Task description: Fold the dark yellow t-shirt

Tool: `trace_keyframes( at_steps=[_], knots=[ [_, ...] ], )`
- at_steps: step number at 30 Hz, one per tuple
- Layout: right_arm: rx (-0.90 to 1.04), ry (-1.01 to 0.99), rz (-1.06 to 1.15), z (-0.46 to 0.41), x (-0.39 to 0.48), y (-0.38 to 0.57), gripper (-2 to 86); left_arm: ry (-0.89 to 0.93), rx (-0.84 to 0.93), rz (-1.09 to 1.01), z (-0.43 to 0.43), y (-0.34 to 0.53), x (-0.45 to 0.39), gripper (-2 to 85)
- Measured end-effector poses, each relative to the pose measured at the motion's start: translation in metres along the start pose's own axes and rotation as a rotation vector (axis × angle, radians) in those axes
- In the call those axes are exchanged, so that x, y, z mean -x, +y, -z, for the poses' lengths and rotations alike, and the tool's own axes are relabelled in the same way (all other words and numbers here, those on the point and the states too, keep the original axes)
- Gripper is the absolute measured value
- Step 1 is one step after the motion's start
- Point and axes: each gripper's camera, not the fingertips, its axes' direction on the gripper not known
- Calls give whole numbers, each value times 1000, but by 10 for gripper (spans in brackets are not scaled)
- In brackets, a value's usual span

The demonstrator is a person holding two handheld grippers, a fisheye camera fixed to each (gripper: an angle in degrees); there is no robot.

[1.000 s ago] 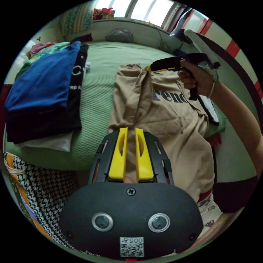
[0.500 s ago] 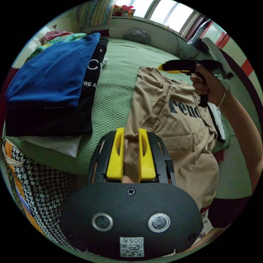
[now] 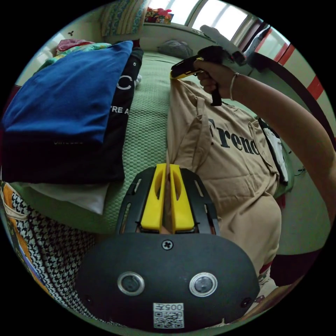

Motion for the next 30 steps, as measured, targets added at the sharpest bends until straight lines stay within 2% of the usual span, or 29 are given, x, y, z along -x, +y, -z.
trace_keyframes(
  at_steps=[3,5,12,21,30],
  knots=[
    [15,0,-9,-4,-1,4,6,2,10,5,-3,-1,0,31],
    [101,1,1,-10,-5,13,34,-4,11,4,-4,0,-1,33],
    [-27,-74,-32,58,-43,79,76,-41,-17,15,16,12,-6,27],
    [-8,62,-97,143,-105,266,78,-62,27,-19,25,33,-31,66],
    [75,145,-358,185,-164,458,94,-107,55,44,18,41,-43,88]
  ],
)
